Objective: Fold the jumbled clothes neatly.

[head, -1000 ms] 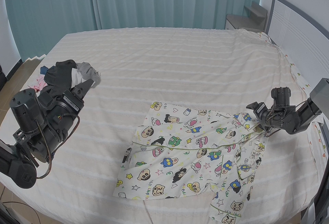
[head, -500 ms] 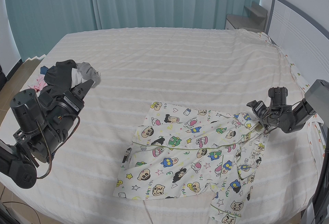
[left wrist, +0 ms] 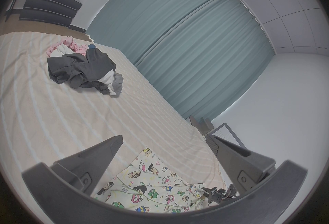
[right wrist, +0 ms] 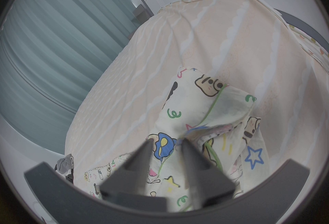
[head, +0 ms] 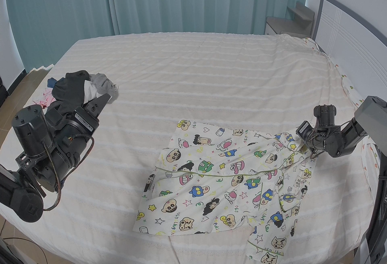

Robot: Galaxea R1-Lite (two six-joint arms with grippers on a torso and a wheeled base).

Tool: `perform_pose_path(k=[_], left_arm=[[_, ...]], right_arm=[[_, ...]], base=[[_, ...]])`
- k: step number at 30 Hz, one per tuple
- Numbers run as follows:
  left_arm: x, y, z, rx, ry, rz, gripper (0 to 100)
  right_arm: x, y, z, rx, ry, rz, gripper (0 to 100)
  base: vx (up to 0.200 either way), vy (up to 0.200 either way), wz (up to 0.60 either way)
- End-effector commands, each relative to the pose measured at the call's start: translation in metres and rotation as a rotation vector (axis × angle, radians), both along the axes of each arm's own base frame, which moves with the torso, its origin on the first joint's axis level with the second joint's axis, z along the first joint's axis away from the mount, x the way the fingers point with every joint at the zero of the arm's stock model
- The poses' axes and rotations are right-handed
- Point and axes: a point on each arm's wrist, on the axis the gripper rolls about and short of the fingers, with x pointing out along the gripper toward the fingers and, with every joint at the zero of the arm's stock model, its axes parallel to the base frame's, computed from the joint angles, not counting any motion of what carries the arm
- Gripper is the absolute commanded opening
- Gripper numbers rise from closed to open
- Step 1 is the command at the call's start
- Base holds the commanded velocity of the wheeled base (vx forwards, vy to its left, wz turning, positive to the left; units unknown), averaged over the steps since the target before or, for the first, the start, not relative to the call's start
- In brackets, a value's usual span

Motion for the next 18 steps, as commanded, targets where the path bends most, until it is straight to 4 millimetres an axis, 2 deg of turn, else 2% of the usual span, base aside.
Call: perform_pose_path(k=[1, 5, 12, 14, 18], left_arm=[[0.001, 0.0, -0.001, 0.001, 0.004, 0.0, 100], [0.001, 0.0, -0.001, 0.001, 0.004, 0.0, 100], [0.001, 0.0, -0.001, 0.0, 0.002, 0.002, 100], [0.001, 0.0, -0.001, 0.001, 0.004, 0.002, 100], [0.001, 0.0, -0.001, 0.001, 0.004, 0.002, 100]], right_arm=[[0.0, 0.002, 0.001, -0.005, 0.001, 0.008, 0], [-0.001, 0.002, 0.003, -0.01, -0.003, 0.01, 0], [0.009, 0.003, 0.032, -0.008, -0.104, 0.011, 0], [0.018, 0.004, 0.047, -0.008, -0.158, 0.013, 0], [0.03, 0.008, 0.058, -0.024, -0.21, 0.034, 0]], base=[[0.0, 0.0, 0.0], [0.0, 0.0, 0.0], [0.0, 0.0, 0.0], [0.0, 0.0, 0.0], [0.0, 0.0, 0.0]])
